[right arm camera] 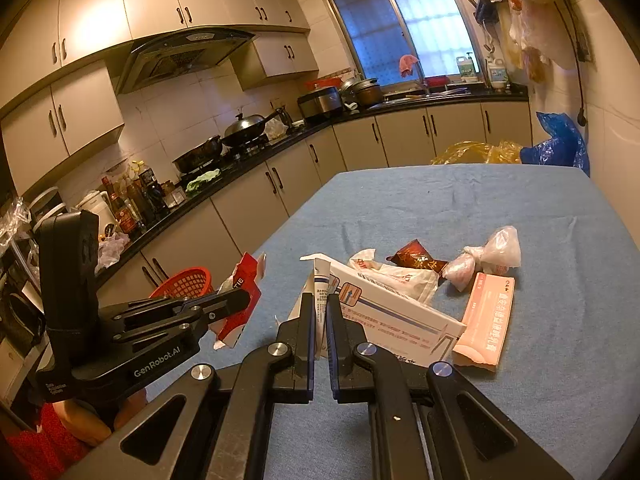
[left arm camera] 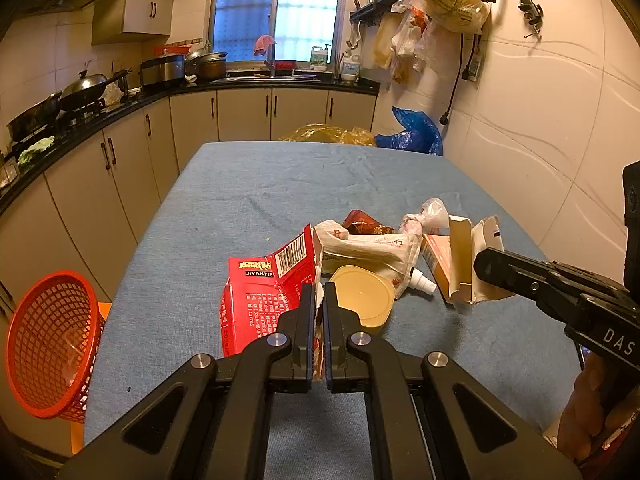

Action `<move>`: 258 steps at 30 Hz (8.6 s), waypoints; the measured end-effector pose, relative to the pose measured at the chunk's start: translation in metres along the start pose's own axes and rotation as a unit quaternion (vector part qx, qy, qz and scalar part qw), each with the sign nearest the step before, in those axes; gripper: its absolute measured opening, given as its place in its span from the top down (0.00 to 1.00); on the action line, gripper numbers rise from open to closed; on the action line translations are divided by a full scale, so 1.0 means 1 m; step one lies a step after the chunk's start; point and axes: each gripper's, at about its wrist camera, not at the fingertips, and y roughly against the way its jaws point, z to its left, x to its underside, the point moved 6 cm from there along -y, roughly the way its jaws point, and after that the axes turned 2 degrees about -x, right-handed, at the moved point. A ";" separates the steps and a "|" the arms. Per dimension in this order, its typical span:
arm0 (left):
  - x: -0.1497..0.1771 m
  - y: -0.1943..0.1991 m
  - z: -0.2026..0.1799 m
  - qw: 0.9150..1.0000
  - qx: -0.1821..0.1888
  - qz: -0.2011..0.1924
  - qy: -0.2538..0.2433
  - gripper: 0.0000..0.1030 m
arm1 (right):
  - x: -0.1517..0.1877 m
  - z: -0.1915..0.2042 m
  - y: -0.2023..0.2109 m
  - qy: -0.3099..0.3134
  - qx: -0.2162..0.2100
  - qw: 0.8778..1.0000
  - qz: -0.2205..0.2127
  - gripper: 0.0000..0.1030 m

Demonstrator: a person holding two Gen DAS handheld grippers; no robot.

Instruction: Collect trash

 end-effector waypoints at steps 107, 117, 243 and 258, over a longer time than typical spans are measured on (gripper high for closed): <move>0.010 0.077 0.157 0.979 -0.145 -0.043 0.134 0.97 | -0.036 0.124 -0.085 0.029 -0.148 0.984 0.090 0.94; 0.030 0.089 0.229 0.967 -0.174 -0.046 0.181 0.97 | -0.055 0.206 -0.131 0.045 -0.207 0.972 0.105 0.94; 0.013 -0.056 -0.001 0.995 -0.099 0.012 0.008 0.34 | 0.018 -0.085 -0.026 -0.048 0.174 0.982 0.050 0.50; 0.022 -0.028 0.024 0.990 -0.139 0.000 0.018 0.34 | 0.034 -0.034 -0.046 0.002 0.139 0.988 0.072 0.49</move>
